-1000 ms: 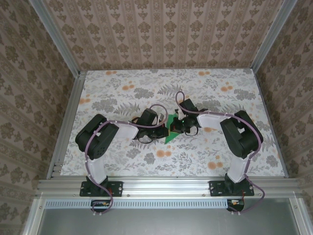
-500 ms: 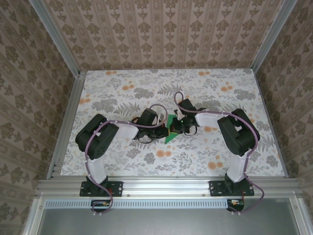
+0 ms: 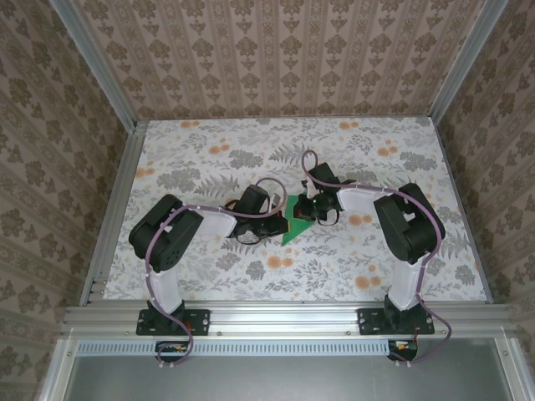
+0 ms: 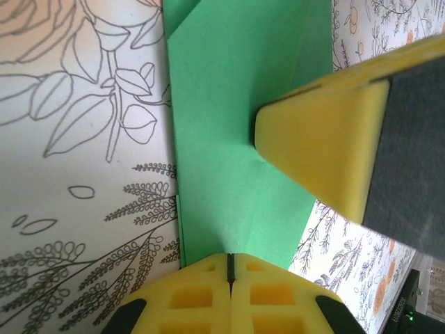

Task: Fold a paper plane with a square sheet of paper (pick it up from the middle)

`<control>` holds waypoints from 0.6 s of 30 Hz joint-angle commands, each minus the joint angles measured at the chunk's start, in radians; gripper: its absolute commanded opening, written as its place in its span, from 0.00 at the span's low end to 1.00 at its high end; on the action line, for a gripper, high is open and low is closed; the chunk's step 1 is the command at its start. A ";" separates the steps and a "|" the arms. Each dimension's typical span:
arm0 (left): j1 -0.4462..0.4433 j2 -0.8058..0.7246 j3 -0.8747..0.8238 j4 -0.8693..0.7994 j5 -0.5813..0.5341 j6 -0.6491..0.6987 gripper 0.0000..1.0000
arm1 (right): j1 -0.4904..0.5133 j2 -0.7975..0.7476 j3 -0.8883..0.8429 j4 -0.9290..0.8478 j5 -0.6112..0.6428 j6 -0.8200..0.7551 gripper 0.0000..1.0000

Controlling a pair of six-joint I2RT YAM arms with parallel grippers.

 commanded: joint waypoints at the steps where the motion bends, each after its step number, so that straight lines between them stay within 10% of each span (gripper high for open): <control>1: -0.006 0.072 -0.023 -0.160 -0.067 0.035 0.00 | -0.016 0.044 0.026 0.012 0.015 -0.023 0.03; 18: -0.014 0.080 -0.001 -0.189 -0.067 0.041 0.00 | 0.016 -0.063 -0.042 0.026 -0.076 -0.032 0.04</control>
